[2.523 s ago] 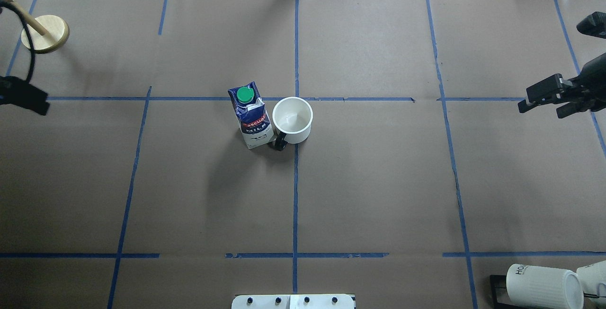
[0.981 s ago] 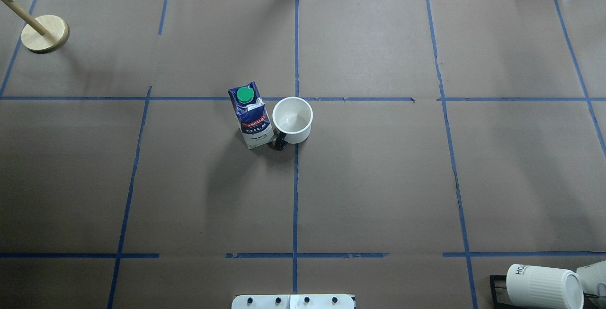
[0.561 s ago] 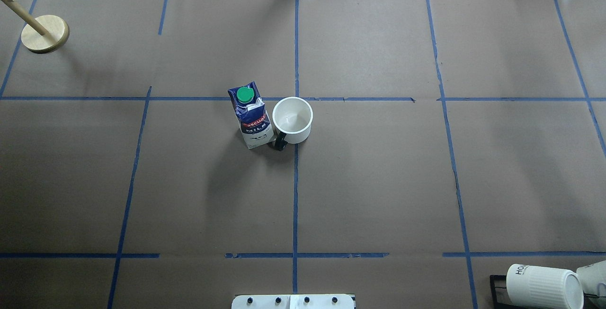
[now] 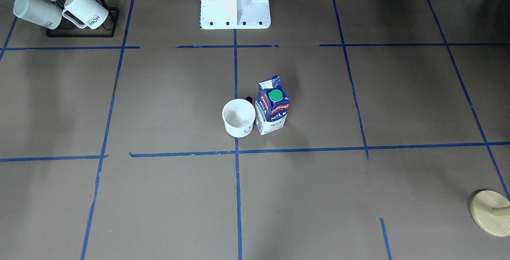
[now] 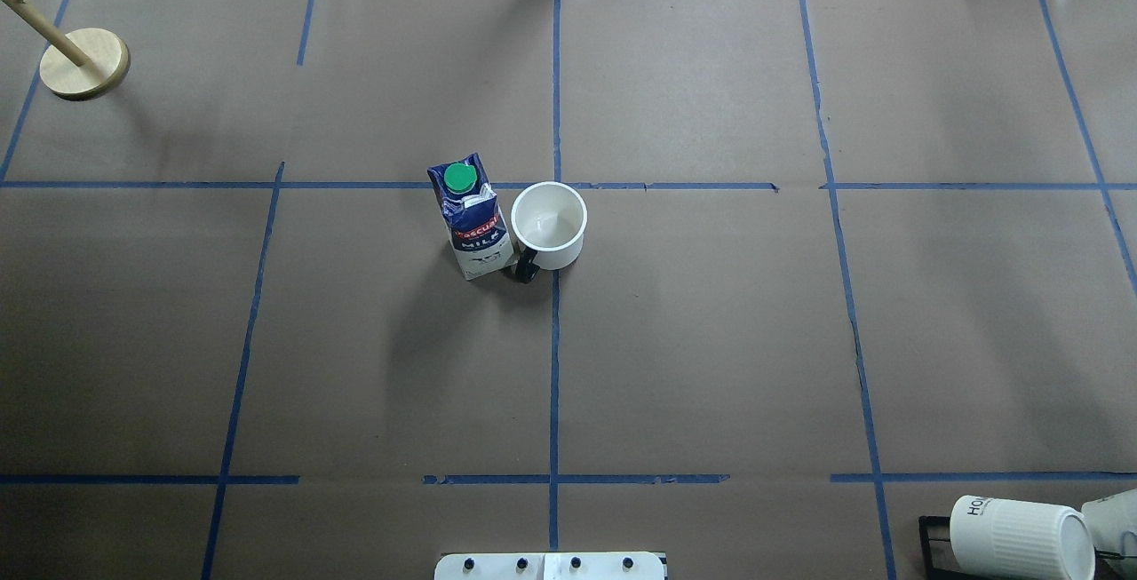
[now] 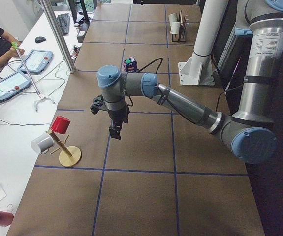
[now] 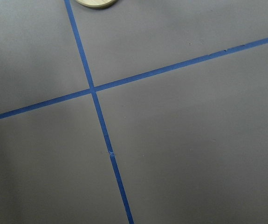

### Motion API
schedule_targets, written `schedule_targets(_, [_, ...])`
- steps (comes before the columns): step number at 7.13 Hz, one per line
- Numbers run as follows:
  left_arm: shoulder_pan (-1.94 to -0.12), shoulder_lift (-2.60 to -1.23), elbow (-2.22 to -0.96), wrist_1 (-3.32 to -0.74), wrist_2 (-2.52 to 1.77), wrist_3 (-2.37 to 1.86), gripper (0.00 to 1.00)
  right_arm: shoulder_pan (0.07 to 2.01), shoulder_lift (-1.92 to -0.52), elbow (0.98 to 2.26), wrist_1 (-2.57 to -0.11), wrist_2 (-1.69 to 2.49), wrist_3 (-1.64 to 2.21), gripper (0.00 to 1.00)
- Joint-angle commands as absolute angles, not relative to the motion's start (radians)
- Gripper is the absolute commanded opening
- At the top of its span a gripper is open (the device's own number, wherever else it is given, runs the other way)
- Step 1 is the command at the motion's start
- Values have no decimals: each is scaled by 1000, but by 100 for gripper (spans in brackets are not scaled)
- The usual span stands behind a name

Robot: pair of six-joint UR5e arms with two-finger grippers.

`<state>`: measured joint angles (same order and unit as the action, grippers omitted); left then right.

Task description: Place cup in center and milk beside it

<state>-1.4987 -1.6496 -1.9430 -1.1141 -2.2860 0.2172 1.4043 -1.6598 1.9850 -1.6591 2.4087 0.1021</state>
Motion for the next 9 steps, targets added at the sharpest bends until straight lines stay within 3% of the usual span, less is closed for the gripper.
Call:
schedule_targets(1, [-1500, -1629, -1948, -1115, -2286, 218, 100, 1420, -1660, 2000, -1663, 2418, 103, 100])
schedule_targets(9, [-1491, -1640, -1971, -1114, -2277, 224, 100, 1419, -1658, 2003, -1664, 2418, 103, 100])
